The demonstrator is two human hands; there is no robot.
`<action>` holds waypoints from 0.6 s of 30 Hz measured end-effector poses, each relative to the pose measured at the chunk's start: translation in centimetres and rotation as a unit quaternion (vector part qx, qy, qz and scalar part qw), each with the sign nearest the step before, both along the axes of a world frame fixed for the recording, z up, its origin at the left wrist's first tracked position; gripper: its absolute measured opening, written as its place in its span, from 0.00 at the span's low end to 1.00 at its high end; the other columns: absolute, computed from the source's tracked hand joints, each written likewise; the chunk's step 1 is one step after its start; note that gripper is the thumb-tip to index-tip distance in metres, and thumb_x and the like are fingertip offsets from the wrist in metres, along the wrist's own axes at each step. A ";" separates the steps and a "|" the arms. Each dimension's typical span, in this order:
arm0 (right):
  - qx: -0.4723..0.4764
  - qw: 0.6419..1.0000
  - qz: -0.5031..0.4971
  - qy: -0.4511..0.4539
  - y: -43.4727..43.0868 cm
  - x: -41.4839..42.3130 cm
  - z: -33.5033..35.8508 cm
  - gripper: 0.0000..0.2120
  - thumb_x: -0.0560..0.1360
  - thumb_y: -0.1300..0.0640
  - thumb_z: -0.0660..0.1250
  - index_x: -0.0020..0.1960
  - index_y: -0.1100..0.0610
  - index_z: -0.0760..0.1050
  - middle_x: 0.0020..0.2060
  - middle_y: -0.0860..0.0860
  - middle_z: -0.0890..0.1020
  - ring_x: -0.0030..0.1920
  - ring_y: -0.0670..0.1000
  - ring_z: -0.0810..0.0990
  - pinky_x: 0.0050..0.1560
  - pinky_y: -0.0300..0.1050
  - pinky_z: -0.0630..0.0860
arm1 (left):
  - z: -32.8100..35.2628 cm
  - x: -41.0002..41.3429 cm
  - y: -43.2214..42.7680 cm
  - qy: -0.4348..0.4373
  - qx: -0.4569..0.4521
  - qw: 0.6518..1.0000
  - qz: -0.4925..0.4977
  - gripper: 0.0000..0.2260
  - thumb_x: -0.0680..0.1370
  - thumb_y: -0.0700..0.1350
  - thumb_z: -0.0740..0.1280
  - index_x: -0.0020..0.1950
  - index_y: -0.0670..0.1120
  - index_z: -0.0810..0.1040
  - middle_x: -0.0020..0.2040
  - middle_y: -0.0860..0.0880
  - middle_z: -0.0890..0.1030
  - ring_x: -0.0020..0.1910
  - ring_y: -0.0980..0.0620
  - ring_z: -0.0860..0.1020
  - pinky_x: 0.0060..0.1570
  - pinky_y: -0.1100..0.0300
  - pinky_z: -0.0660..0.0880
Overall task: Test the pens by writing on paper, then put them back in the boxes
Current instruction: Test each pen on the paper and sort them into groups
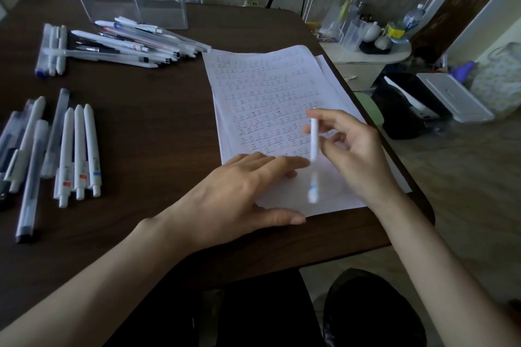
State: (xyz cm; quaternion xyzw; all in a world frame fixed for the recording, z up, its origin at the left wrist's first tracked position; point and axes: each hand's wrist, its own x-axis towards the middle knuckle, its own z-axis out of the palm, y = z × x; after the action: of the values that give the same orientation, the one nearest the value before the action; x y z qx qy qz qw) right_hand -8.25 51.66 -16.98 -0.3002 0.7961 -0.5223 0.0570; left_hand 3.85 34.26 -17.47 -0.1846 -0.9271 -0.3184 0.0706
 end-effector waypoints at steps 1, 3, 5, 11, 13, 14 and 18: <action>0.001 1.000 0.009 -0.006 0.0 0.1 0.1 0.17 0.75 0.64 0.64 0.57 0.45 0.76 0.48 0.44 0.83 0.55 0.44 0.78 0.54 0.46 0.71 | -0.1 -0.1 0.1 0.007 -0.011 1.000 -0.010 0.27 0.73 0.64 0.61 0.70 0.56 0.63 0.58 0.56 0.76 0.58 0.62 0.70 0.59 0.71 0.63; 0.003 0.999 0.024 -0.021 -0.1 0.3 0.4 0.14 0.74 0.58 0.64 0.57 0.45 0.77 0.50 0.47 0.83 0.55 0.45 0.78 0.56 0.46 0.71 | -0.3 -0.3 0.1 0.032 -0.028 0.999 -0.019 0.27 0.74 0.62 0.61 0.71 0.54 0.66 0.56 0.55 0.78 0.56 0.60 0.72 0.58 0.67 0.65; 0.010 0.999 0.031 -0.021 -0.2 0.5 0.5 0.14 0.73 0.54 0.67 0.58 0.47 0.77 0.50 0.49 0.83 0.54 0.46 0.78 0.55 0.43 0.70 | -0.5 -0.4 0.0 0.053 -0.019 0.998 -0.020 0.23 0.75 0.59 0.62 0.67 0.51 0.72 0.55 0.54 0.79 0.54 0.57 0.74 0.56 0.61 0.69; 0.001 1.000 0.023 -0.016 -0.4 0.5 0.5 0.13 0.72 0.55 0.71 0.56 0.47 0.78 0.47 0.48 0.83 0.49 0.45 0.79 0.53 0.39 0.70 | -0.5 -0.5 0.0 0.055 -0.013 0.998 -0.017 0.27 0.72 0.62 0.64 0.66 0.50 0.74 0.57 0.52 0.80 0.56 0.55 0.76 0.57 0.57 0.71; 0.014 1.000 0.028 -0.003 -0.4 0.6 0.4 0.14 0.70 0.51 0.71 0.55 0.46 0.78 0.47 0.47 0.83 0.49 0.44 0.78 0.53 0.38 0.70 | -0.6 -0.5 0.0 0.060 -0.001 0.998 -0.016 0.24 0.73 0.59 0.65 0.64 0.48 0.76 0.54 0.51 0.81 0.53 0.54 0.77 0.54 0.55 0.73; 0.023 0.999 0.032 0.006 -0.4 0.6 0.4 0.15 0.69 0.49 0.70 0.56 0.45 0.77 0.47 0.47 0.83 0.50 0.44 0.78 0.53 0.37 0.70 | -0.6 -0.5 -0.1 0.060 0.016 0.998 -0.016 0.22 0.73 0.57 0.65 0.63 0.47 0.77 0.52 0.50 0.82 0.52 0.53 0.78 0.52 0.54 0.74; 0.068 0.994 0.071 0.045 -1.2 0.5 1.3 0.22 0.71 0.47 0.66 0.65 0.44 0.70 0.53 0.44 0.81 0.56 0.39 0.74 0.56 0.27 0.67 | 0.1 0.4 -1.3 0.066 0.023 0.997 0.026 0.20 0.74 0.56 0.66 0.62 0.48 0.77 0.53 0.52 0.81 0.54 0.55 0.77 0.52 0.56 0.76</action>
State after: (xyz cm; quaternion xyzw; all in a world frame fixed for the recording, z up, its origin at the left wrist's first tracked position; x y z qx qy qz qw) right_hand -7.75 50.47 -15.64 -0.3746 0.8080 -0.4480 0.0786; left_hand 4.27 32.96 -17.36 -0.1793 -0.9172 -0.3252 0.1442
